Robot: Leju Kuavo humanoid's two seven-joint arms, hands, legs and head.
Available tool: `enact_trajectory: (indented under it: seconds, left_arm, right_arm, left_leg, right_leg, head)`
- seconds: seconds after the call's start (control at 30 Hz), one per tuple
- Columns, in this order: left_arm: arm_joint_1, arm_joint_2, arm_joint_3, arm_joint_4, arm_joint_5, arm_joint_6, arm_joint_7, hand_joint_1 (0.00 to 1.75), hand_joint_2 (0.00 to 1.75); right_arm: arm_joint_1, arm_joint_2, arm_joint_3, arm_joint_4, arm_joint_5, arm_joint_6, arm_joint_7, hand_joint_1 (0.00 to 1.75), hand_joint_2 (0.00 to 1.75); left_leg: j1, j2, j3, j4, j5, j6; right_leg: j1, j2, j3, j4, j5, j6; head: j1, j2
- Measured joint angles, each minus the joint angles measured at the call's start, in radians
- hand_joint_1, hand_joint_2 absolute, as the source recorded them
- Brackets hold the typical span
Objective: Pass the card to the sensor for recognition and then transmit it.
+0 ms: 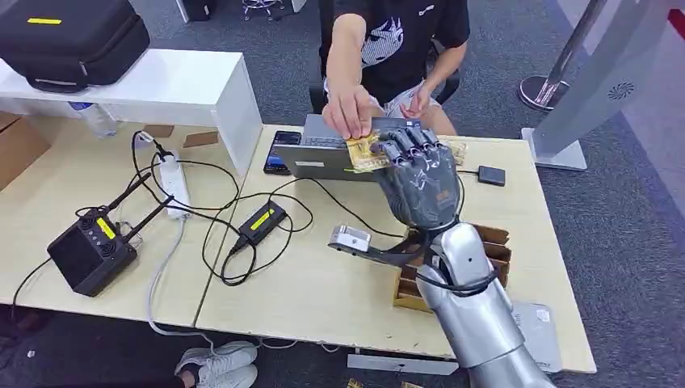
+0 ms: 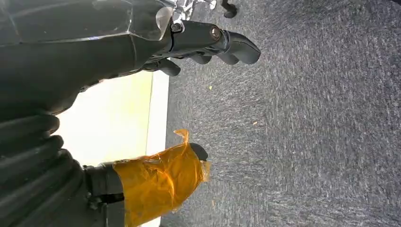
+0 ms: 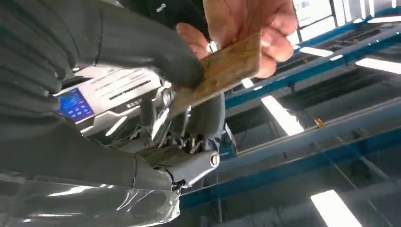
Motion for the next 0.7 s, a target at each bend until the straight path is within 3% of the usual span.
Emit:
enact_trajectory:
  seconds: [0.43,0.6,0.7]
  left_arm:
    - [0.0,0.0,-0.005,0.0,0.001,0.0,0.0,0.0,1.75]
    - [0.0,-0.002,-0.004,0.0,0.019,0.005,0.0,0.0,1.75]
    - [0.001,-0.005,-0.002,0.0,0.052,0.018,0.0,0.0,1.75]
  right_arm:
    - [0.029,0.008,-0.001,-0.054,-0.016,0.0,-0.047,1.75,1.75]
    - [0.102,0.008,-0.033,-0.122,-0.074,0.0,-0.156,1.75,1.75]
    - [0.194,0.008,-0.058,-0.205,-0.253,-0.001,-0.225,1.75,1.75]
  left_leg:
    - [0.0,0.0,0.0,0.0,0.0,0.0]
    - [0.0,-0.001,0.0,0.0,0.0,0.0]
    - [0.0,-0.001,0.0,0.0,-0.001,0.0]
  right_leg:
    - [0.0,0.0,0.0,0.0,0.0,0.0]
    - [0.0,-0.001,0.0,0.0,0.0,0.0]
    - [0.0,-0.001,0.0,-0.001,-0.002,0.001]
  head:
    - [0.0,0.0]
    - [0.0,0.0]
    - [0.0,0.0]
